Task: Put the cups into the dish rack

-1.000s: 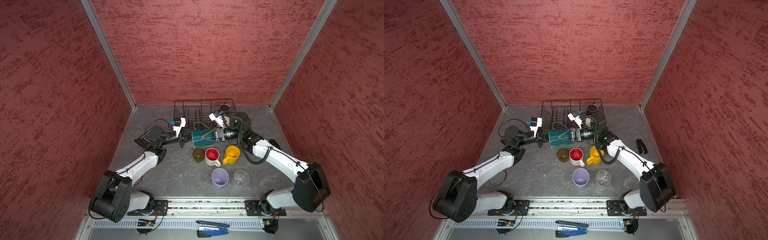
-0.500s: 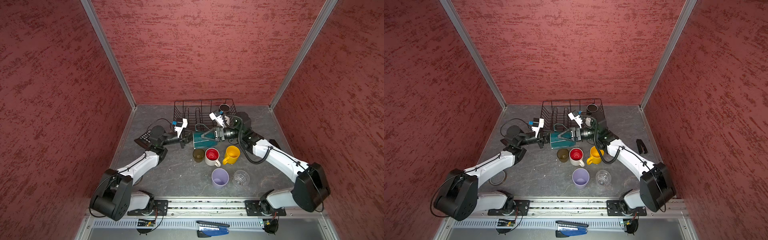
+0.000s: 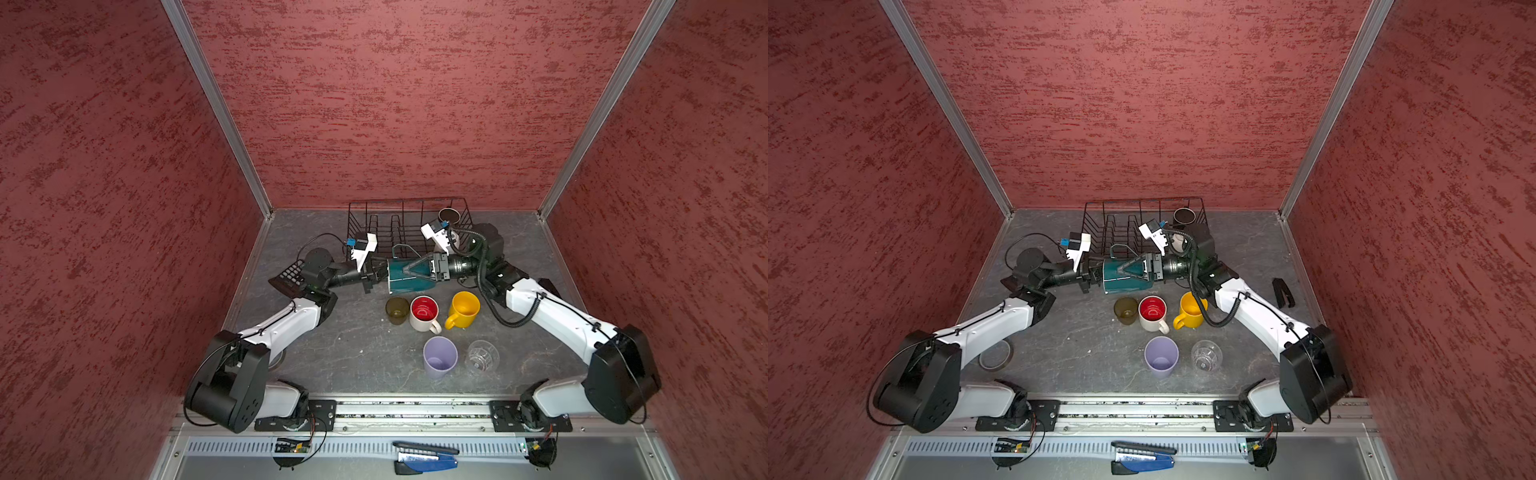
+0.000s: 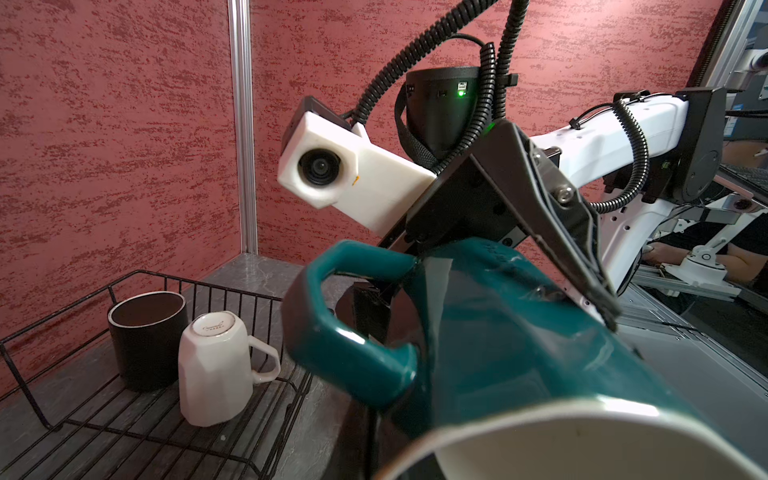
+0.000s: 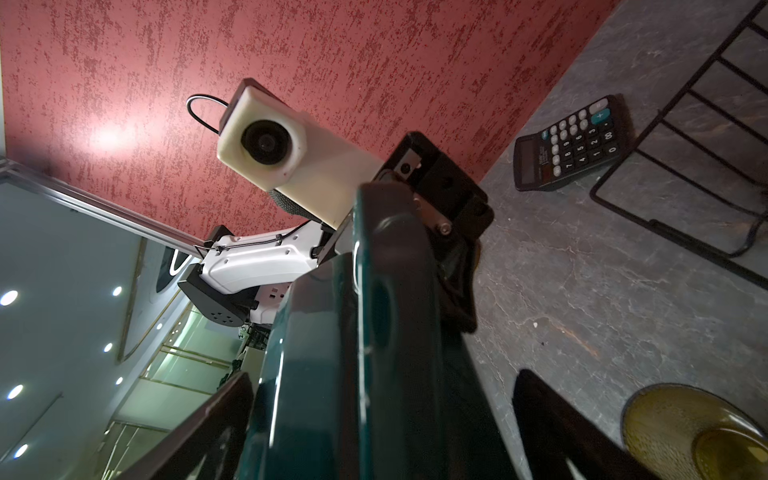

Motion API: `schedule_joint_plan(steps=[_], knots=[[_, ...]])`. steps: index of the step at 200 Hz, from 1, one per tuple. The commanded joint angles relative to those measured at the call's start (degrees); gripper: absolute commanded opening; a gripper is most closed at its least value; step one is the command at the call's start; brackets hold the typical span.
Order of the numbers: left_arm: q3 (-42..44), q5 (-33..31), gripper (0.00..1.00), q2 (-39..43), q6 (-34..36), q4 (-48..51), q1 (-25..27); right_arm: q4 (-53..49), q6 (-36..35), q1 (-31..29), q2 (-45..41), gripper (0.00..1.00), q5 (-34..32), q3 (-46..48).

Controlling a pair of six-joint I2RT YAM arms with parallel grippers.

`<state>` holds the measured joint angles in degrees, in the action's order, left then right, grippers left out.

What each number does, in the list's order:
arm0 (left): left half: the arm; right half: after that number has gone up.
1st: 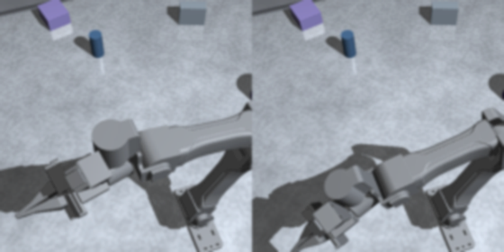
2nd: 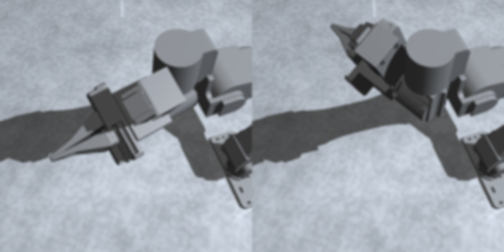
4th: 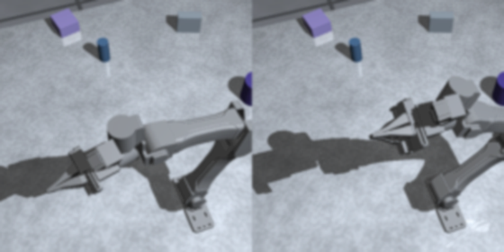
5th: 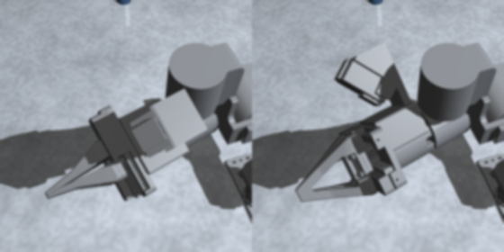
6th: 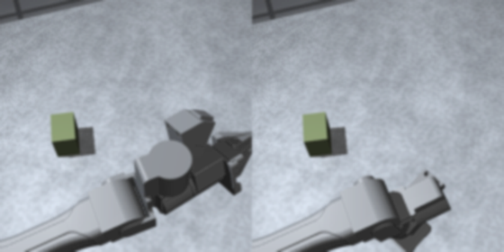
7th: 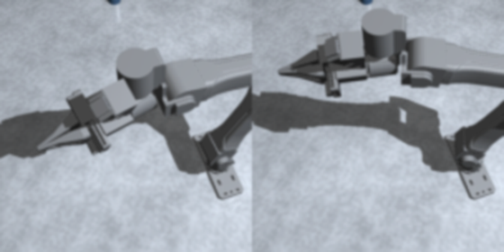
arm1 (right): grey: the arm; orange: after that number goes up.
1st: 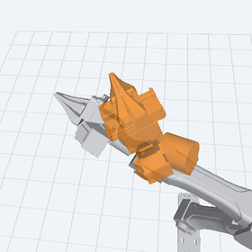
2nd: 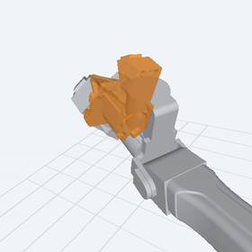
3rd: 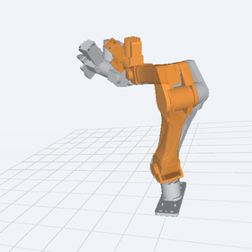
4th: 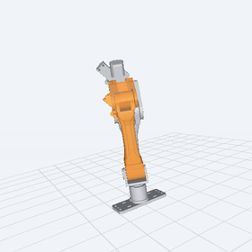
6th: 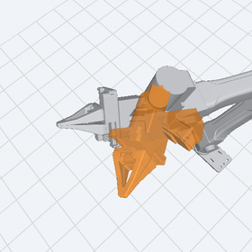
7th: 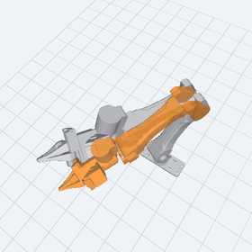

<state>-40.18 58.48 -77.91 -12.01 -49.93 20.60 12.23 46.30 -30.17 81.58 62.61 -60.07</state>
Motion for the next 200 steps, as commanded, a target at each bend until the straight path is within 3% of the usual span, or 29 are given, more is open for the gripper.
schedule_joint_plan(steps=[1,85,109,200], knots=[[-2.9,-7.2,0.0,0.1,-1.3,-4.6,0.6,1.8,1.1,-1.5,-0.6,0.99,0.3,1.0],[-2.5,-11.5,0.0,0.6,-1.7,-4.6,-0.3,1.4,1.2,-1.9,-1.0,0.93,0.7,2.2],[-2.3,-11.7,0.0,0.8,-1.9,-4.9,-0.5,0.4,0.3,-1.9,-1.4,0.99,0.6,2.0],[-1.2,-12.0,0.0,1.5,-2.8,-5.8,-1.3,-2.6,-1.8,-1.9,-2.6,0.99,0.1,1.3]])
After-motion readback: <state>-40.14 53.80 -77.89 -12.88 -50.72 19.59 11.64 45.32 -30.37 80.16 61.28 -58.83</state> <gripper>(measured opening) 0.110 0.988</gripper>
